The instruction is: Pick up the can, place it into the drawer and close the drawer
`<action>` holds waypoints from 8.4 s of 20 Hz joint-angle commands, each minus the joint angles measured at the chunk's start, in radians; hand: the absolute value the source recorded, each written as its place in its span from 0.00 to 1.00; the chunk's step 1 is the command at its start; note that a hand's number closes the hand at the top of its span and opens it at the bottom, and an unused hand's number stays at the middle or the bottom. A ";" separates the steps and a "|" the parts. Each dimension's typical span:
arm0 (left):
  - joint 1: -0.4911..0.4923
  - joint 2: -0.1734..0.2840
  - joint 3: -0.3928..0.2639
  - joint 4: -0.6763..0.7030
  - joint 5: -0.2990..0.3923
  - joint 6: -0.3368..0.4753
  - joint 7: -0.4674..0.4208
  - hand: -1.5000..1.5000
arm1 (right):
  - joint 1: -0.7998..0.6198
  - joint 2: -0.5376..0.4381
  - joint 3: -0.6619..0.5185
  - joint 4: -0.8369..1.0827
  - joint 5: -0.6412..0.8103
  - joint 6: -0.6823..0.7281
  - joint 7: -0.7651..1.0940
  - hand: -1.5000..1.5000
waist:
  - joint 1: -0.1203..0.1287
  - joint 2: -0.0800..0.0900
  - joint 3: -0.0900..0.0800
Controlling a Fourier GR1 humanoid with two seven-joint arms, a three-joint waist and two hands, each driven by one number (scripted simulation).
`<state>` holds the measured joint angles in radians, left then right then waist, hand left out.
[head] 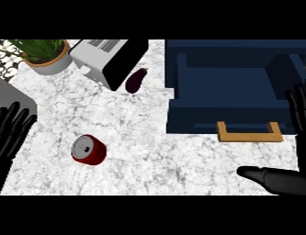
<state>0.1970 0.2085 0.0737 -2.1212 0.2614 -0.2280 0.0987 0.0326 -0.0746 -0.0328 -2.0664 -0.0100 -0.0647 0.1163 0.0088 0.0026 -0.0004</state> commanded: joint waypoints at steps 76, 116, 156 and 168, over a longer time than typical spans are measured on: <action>-0.492 -0.076 0.083 1.525 -0.371 -0.049 -0.721 0.00 | 0.103 -0.029 -0.299 -0.129 -0.138 0.201 0.117 0.00 | -0.017 -0.001 0.000; -0.952 -0.208 -0.052 1.233 -0.110 0.353 -0.245 1.00 | 0.058 -0.022 -0.279 -0.217 -0.046 0.151 0.197 0.00 | -0.014 -0.008 0.001; -1.785 -0.209 -0.346 1.724 0.138 0.753 0.033 1.00 | -0.051 -0.058 -0.278 -0.181 -0.083 0.142 0.252 0.00 | -0.096 0.018 0.003; -1.839 -0.209 -0.418 1.800 0.218 0.894 0.009 0.00 | -0.099 -0.118 -0.252 -0.173 -0.043 0.178 0.245 0.00 | -0.128 0.025 0.004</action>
<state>-1.6013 0.0002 -0.3268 -0.3490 0.4646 0.6270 0.1014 -0.0630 -0.1698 -0.3008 -2.2282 -0.0823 0.0936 0.3746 -0.1067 0.0252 0.0035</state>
